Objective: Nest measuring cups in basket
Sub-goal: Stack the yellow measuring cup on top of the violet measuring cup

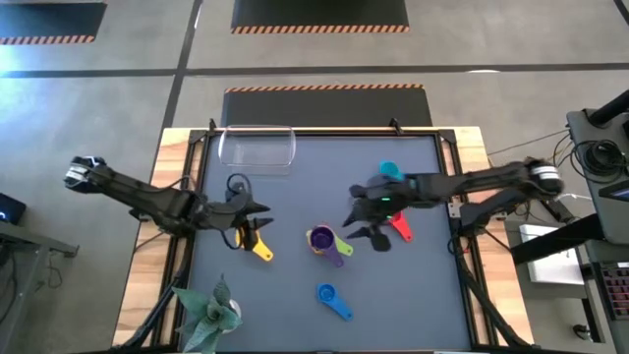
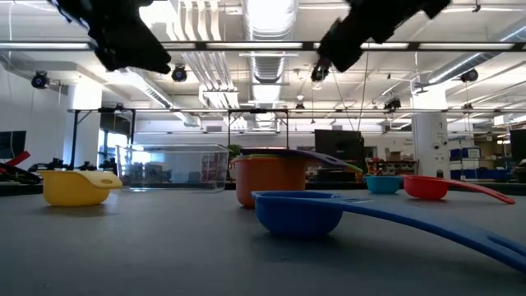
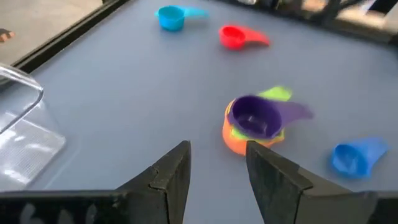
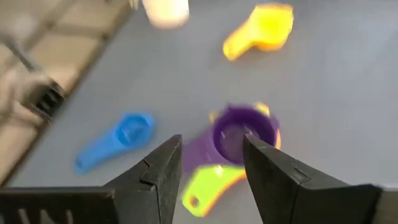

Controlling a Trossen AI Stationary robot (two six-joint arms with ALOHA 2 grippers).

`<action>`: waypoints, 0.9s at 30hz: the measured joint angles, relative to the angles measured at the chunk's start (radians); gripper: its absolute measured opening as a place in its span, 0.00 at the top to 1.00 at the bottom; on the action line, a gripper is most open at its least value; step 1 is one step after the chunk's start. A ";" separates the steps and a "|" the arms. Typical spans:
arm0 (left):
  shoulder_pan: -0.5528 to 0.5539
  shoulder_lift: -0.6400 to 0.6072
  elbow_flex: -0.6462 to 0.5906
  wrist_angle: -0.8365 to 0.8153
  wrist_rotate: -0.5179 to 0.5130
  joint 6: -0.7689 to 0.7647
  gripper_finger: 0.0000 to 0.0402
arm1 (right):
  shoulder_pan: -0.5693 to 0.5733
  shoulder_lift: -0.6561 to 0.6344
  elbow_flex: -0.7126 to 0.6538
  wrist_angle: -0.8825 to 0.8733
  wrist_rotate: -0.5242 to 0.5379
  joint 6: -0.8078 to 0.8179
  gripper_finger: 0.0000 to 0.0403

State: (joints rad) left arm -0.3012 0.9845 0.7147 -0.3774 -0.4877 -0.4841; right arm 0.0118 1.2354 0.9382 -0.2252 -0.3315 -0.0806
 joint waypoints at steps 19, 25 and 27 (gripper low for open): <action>0.072 0.232 0.247 -0.592 0.252 0.091 0.66 | 0.003 -0.292 -0.325 0.216 0.279 0.104 0.70; 0.164 0.224 0.165 -0.604 0.370 0.111 0.66 | 0.003 -0.256 -0.325 0.244 0.280 0.096 0.70; 0.188 0.225 0.136 -0.592 0.375 0.113 0.66 | 0.003 -0.242 -0.324 0.261 0.280 0.097 0.70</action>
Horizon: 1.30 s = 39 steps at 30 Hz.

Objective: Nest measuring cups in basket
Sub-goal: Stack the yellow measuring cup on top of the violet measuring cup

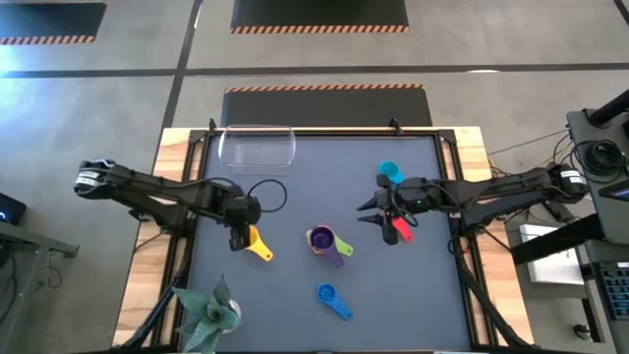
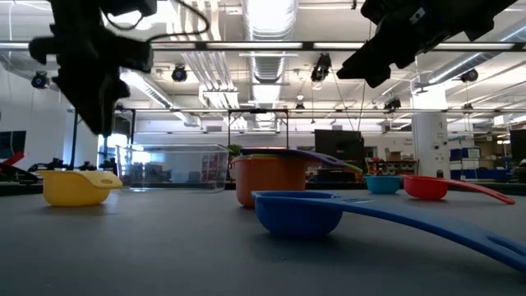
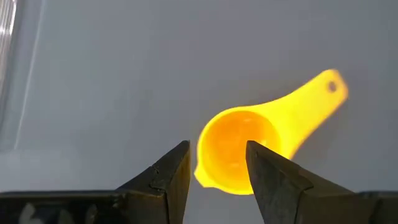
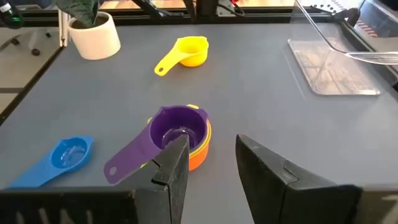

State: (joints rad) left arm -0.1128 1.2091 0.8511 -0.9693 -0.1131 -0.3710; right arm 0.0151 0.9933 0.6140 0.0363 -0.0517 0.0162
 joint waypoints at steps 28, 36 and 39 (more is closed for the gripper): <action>0.037 0.034 -0.201 0.206 0.047 -0.020 0.97 | 0.000 0.082 0.001 0.007 0.002 0.024 0.78; 0.037 0.035 -0.005 0.191 0.043 0.028 1.00 | 0.000 0.082 0.001 0.007 0.002 0.024 0.81; 0.036 0.045 0.102 0.193 0.037 0.063 1.00 | 0.000 0.081 0.001 0.006 0.002 0.024 0.82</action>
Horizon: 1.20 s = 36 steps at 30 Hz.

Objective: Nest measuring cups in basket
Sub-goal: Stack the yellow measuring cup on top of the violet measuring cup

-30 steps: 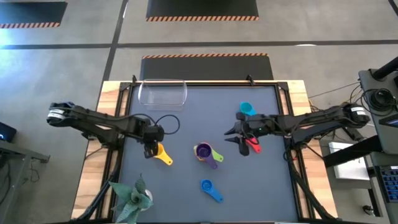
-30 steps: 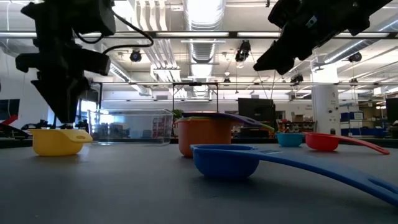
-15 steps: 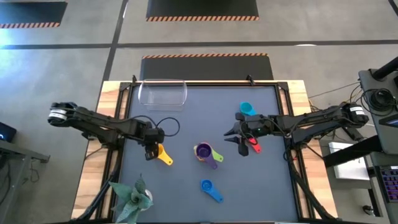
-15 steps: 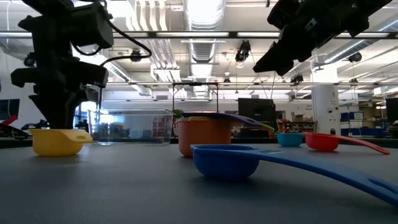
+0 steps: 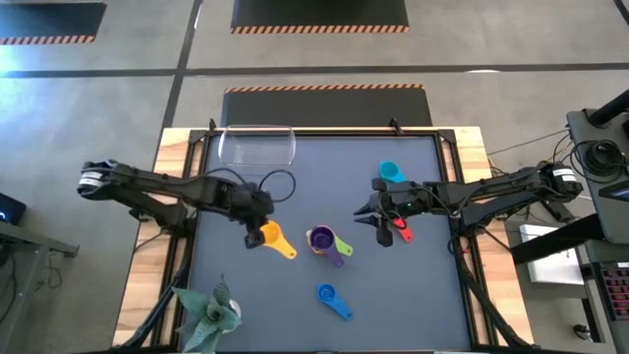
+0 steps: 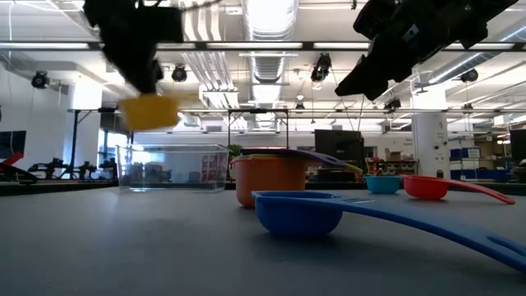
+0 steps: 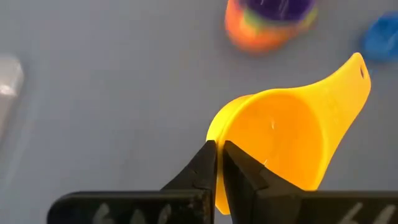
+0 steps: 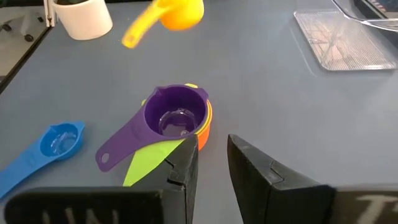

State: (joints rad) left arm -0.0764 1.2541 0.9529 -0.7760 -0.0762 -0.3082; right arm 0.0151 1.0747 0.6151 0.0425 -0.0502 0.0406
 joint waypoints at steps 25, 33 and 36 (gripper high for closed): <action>0.138 0.520 0.352 0.253 0.285 0.067 1.00 | 0.000 -0.221 -0.050 -0.072 0.000 0.013 0.83; 0.169 0.582 0.349 0.268 0.289 0.040 1.00 | 0.000 -0.236 -0.064 -0.067 0.001 0.013 0.83; 0.169 0.595 0.348 0.264 0.297 0.049 0.97 | 0.000 -0.235 -0.064 -0.067 0.001 0.013 0.83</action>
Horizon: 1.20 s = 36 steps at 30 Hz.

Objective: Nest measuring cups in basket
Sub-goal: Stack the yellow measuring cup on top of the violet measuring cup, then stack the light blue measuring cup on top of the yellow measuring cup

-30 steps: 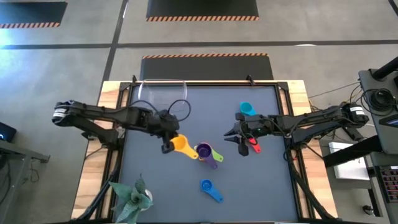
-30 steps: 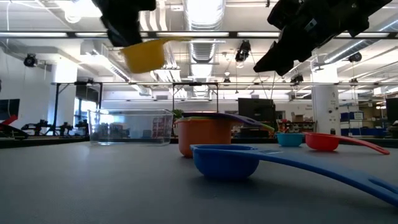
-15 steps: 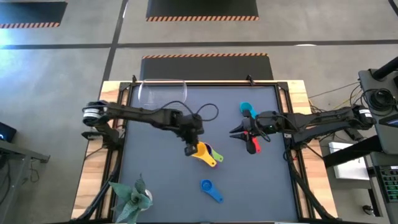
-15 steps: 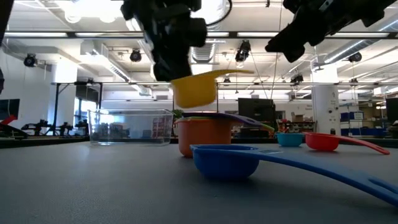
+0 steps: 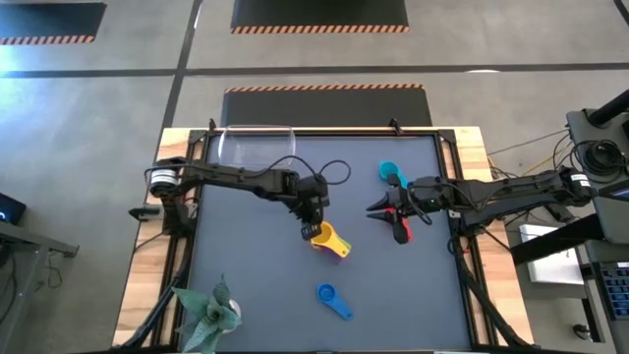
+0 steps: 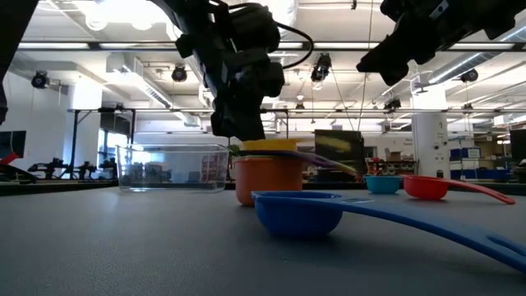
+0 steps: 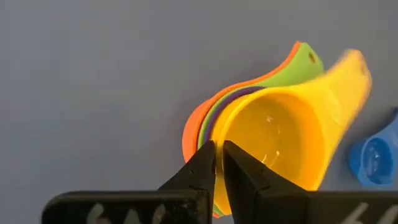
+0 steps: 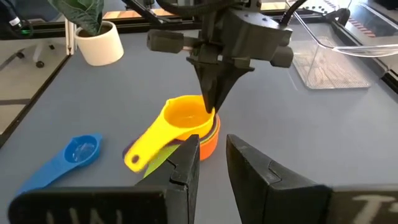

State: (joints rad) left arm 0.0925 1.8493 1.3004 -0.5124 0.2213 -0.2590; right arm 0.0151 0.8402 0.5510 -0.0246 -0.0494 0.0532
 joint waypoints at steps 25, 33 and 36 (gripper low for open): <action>-0.014 -0.362 -0.104 -0.044 -0.187 0.039 0.73 | 0.000 0.001 -0.005 -0.191 0.237 0.172 0.83; -0.057 -0.749 -0.608 0.654 -0.244 -0.020 0.76 | -0.029 0.001 -0.006 -0.289 0.388 0.296 0.83; -0.060 -0.838 -0.791 0.976 -0.247 -0.047 0.77 | -0.071 0.001 0.004 -0.291 0.367 0.300 0.83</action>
State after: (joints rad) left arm 0.0330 1.0113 0.5095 0.4637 -0.0254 -0.3060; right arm -0.0557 0.8413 0.5553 -0.3161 0.3178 0.3535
